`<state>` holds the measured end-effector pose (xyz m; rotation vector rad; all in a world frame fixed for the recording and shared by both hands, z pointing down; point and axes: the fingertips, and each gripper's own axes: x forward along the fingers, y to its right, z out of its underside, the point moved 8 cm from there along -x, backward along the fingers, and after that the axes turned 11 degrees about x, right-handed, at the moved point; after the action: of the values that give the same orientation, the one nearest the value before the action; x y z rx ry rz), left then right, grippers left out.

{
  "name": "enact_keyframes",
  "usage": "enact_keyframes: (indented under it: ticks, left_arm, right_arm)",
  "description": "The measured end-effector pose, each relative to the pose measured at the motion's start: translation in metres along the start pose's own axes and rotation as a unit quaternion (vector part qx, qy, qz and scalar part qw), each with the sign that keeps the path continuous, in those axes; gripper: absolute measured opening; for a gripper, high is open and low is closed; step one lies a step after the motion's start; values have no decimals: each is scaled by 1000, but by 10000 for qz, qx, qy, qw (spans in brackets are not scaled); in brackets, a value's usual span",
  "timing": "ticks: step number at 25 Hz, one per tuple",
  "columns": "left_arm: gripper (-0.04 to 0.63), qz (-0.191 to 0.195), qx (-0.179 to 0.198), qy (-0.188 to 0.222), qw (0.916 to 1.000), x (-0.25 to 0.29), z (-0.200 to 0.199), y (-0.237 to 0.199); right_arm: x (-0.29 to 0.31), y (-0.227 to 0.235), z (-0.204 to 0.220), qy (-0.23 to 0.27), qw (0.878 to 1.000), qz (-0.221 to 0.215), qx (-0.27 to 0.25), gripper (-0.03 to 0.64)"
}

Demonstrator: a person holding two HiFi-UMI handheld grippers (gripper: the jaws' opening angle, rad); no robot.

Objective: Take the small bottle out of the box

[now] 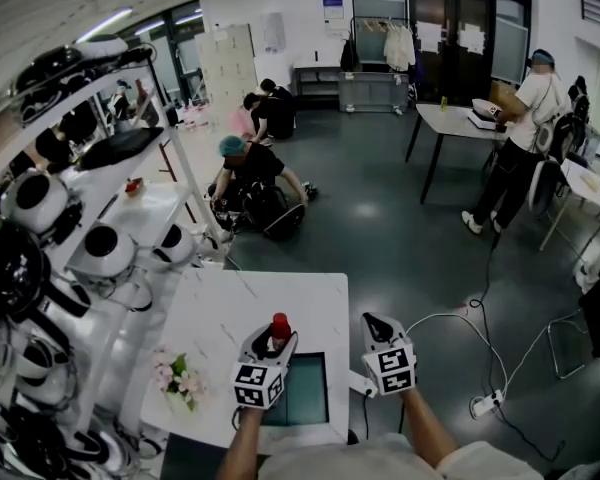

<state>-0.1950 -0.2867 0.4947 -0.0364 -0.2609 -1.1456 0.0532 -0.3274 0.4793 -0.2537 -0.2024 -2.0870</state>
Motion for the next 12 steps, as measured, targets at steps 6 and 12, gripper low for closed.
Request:
enact_keyframes:
  ticks: [6,12]
  left_arm:
    - [231,9,27,-7,10000,-2,0,-2]
    - [230,18,39,-74,10000,-3,5,-2]
  right_arm:
    - [3,-6,0,-16,10000,-41,-33,20]
    - [5,-10,3,-40,9999,-78,-59,20]
